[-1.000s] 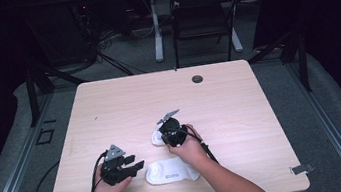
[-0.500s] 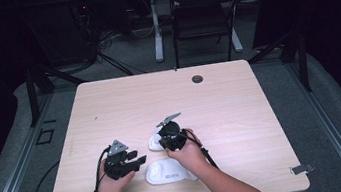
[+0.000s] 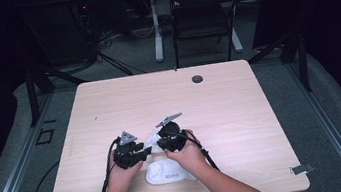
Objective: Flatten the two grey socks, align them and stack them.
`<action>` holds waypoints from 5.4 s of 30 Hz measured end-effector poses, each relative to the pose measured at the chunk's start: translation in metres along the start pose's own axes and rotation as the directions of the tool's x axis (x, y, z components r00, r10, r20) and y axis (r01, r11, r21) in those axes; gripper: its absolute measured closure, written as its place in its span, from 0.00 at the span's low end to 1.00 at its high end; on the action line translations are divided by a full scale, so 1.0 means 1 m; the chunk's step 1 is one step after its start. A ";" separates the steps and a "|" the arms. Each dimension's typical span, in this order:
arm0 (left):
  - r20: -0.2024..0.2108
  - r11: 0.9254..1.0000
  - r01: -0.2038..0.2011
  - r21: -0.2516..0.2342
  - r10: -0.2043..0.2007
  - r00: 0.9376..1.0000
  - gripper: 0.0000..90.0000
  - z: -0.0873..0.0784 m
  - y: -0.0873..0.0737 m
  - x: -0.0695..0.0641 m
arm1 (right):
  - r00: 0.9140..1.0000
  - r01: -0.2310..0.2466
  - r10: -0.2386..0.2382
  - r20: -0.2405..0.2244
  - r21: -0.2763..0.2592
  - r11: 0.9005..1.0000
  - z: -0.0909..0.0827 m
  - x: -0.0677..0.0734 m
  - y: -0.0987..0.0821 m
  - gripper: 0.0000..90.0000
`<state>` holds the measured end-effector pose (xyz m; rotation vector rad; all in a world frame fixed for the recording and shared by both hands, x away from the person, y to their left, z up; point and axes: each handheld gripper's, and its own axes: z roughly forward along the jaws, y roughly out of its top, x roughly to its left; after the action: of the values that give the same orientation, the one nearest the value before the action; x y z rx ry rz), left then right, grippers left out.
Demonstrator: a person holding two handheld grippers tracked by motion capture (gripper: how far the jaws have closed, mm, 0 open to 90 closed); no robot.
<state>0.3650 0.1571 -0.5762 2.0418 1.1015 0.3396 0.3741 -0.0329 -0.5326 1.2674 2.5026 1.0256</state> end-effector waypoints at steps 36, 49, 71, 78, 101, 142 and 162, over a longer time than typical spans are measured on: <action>0.006 0.999 -0.025 0.027 0.024 1.000 0.97 0.003 -0.004 0.007 | 0.994 -0.092 0.096 0.049 -0.072 0.993 -0.033 -0.050 -0.032 0.96; 0.015 0.999 -0.023 0.029 0.023 1.000 0.97 0.003 -0.004 0.009 | 0.986 -0.141 0.144 0.083 -0.043 0.989 -0.029 -0.069 -0.052 0.96; 0.037 1.000 0.028 -0.011 -0.028 0.999 0.73 -0.003 -0.001 0.015 | 0.986 -0.131 0.141 0.091 -0.102 0.986 -0.022 -0.080 -0.055 0.70; 0.036 1.000 0.008 0.021 -0.009 0.999 0.75 0.005 0.006 0.013 | 0.982 -0.156 0.164 0.093 -0.082 0.984 -0.017 -0.083 -0.055 0.85; 0.038 0.998 -0.009 0.055 0.007 0.999 0.97 0.009 0.007 0.012 | 0.977 -0.202 0.205 0.063 -0.054 0.978 -0.017 -0.089 -0.057 0.96; 0.131 0.999 -0.030 -0.030 0.033 0.991 0.97 -0.059 0.003 -0.010 | 0.989 -0.135 0.127 -0.075 -0.125 0.983 -0.078 -0.052 -0.062 0.96; 0.173 0.999 -0.011 -0.034 0.017 0.985 0.97 -0.069 -0.024 -0.025 | 0.986 -0.147 0.138 -0.093 -0.099 0.984 -0.087 -0.040 -0.094 0.96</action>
<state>0.2980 0.1800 -0.5449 2.0099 0.9693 0.1815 0.3012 -0.1455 -0.5340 1.4162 2.4109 1.2521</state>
